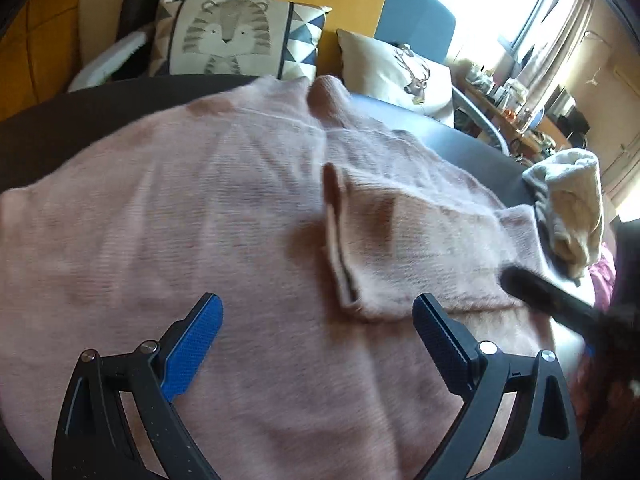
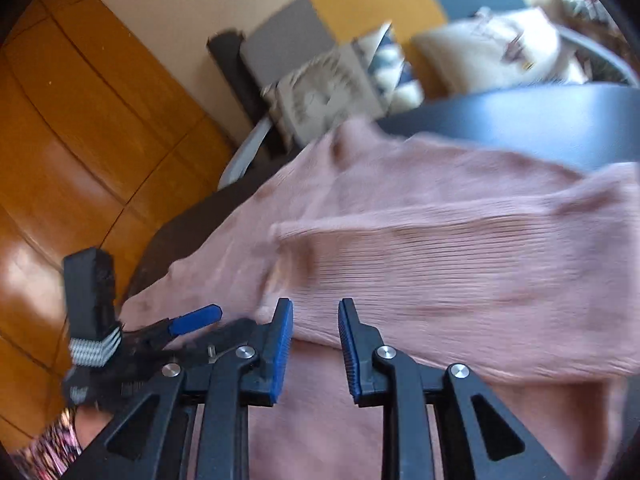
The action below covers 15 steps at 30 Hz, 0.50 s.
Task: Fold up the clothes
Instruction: 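Lay the pink sleeve across the sweater body and open the right gripper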
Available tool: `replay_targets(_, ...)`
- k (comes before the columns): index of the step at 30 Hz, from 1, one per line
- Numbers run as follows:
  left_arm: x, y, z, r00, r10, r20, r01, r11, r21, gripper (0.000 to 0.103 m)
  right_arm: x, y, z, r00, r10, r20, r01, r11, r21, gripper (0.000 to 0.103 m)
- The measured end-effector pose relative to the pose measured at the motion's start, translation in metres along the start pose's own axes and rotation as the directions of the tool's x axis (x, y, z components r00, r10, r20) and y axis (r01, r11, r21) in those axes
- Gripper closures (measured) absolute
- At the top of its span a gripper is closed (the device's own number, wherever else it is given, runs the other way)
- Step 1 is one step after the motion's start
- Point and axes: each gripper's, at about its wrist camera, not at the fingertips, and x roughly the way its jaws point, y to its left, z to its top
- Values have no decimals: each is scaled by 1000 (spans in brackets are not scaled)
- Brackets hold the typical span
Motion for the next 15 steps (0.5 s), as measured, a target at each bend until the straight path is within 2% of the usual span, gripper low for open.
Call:
replay_targets(5,8,-15,6,999,-39,23,39,999,-6,5,-31,-38,-22,989,-142,41,142,990,3,80)
replay_targets(6,9,-19,7,998,-55,28,55,998,-1,10,-34,-45,-26,984,-173,48,173,985,13,80)
replay_targets(7,9,-23,8,997,-71,34,70,998,4,19,-37,-52,-30,981,-188,55,187,982,27,80)
replay_targets(9,18,-31,9,999,-53,-1,53,998,22,63,-41,-62,-36,976,-207,70,204,978,47,80)
replay_targets(10,24,-35,8,999,-24,-25,25,999,30,75,-42,-66,-38,975,-210,77,207,977,54,80)
replay_targets(13,22,-33,10,999,-38,-18,39,999,12,93,-52,-73,-46,970,-220,104,215,975,57,80)
replay_targets(15,20,-31,11,999,-53,-9,53,999,-2,97,-58,-74,-50,966,-226,122,221,974,53,80)
